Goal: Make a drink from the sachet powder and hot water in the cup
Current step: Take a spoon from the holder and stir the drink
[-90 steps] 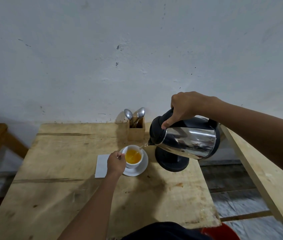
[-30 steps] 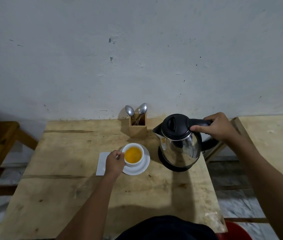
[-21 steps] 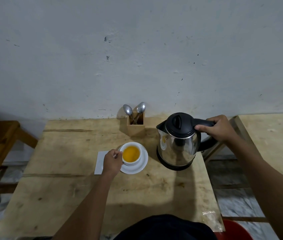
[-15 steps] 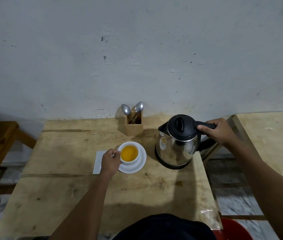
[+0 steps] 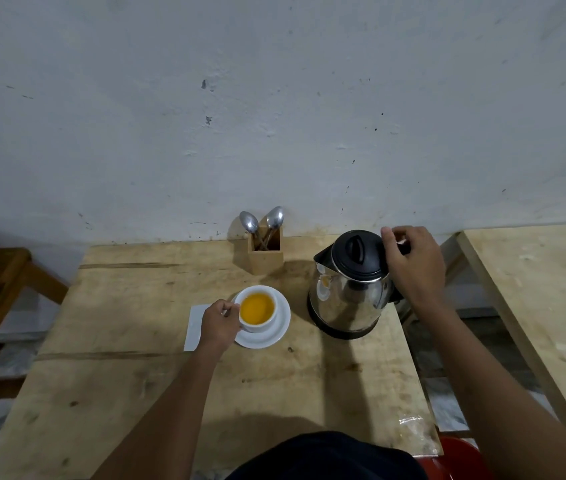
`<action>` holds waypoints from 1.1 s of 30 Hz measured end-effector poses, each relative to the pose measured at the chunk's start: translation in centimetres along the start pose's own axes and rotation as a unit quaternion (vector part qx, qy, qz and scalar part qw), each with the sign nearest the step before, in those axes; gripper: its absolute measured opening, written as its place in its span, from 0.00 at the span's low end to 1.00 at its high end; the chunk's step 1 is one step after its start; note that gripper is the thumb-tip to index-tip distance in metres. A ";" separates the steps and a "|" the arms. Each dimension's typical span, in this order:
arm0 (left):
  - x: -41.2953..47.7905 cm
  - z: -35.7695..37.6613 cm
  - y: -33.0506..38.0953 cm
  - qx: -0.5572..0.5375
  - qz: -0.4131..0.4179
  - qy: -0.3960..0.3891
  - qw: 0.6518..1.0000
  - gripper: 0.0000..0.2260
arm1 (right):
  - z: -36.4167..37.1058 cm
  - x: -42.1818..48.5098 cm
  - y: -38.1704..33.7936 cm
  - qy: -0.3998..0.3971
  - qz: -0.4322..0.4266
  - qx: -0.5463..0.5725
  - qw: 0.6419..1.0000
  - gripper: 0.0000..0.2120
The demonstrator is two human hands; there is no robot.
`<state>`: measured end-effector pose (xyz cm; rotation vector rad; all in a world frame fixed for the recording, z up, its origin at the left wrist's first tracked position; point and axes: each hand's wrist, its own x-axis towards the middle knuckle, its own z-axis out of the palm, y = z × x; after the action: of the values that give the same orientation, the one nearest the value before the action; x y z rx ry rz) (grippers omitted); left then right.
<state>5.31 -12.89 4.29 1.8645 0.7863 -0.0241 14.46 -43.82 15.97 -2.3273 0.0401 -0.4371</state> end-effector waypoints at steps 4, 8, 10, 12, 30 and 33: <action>0.3 -0.3 0.0 -0.007 -0.006 -0.011 1.000 0.05 | 1.9 -1.0 -5.0 -0.001 -0.105 -0.060 0.993 0.11; 0.8 -0.7 0.2 -0.020 -0.026 -0.034 0.999 0.06 | 5.1 -0.8 -9.4 -0.069 -0.173 -0.058 0.981 0.09; 1.1 -1.1 0.4 -0.023 -0.039 -0.045 0.998 0.06 | 7.0 -0.2 -11.2 -0.140 -0.173 -0.076 0.972 0.10; 1.5 -1.5 0.5 -0.028 -0.052 -0.061 0.996 0.06 | 9.0 0.6 -12.7 -0.218 -0.163 -0.097 0.957 0.11; 3.5 -3.2 -0.6 -0.037 -0.055 -0.159 0.985 0.06 | 23.6 4.7 -12.2 -0.333 -0.055 -0.341 0.878 0.09; 3.4 -3.1 -0.6 -0.036 -0.058 -0.154 0.986 0.05 | 23.9 4.5 -12.2 -0.315 -0.043 -0.334 0.887 0.12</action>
<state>6.62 -8.43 3.94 1.6925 0.6688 -0.3443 25.20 -19.60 10.06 -3.0489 -0.2689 0.3828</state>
